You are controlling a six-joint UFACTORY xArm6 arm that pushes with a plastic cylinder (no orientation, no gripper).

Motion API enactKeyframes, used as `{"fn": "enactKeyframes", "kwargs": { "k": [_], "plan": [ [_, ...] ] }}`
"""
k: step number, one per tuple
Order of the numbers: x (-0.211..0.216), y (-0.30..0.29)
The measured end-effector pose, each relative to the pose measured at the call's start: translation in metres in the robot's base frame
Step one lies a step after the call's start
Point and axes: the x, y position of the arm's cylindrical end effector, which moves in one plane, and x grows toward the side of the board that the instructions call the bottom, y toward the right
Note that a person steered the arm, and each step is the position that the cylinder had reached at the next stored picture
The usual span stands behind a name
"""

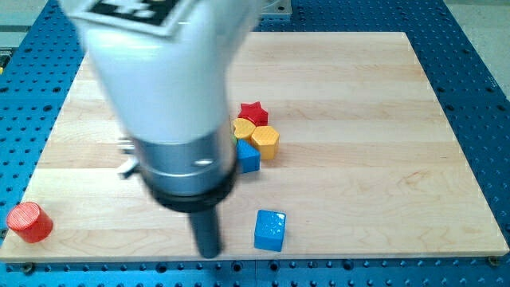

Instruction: Place the cube above the hexagon

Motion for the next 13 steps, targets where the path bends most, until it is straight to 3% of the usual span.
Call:
{"fn": "enactKeyframes", "kwargs": {
  "k": [1, 3, 4, 5, 7, 9, 13],
  "plan": [
    [-0.001, 0.088],
    [-0.06, 0.12],
    [-0.025, 0.129],
    [-0.024, 0.158],
    [-0.106, 0.158],
    [-0.145, 0.165],
    [-0.142, 0.131]
  ]
}}
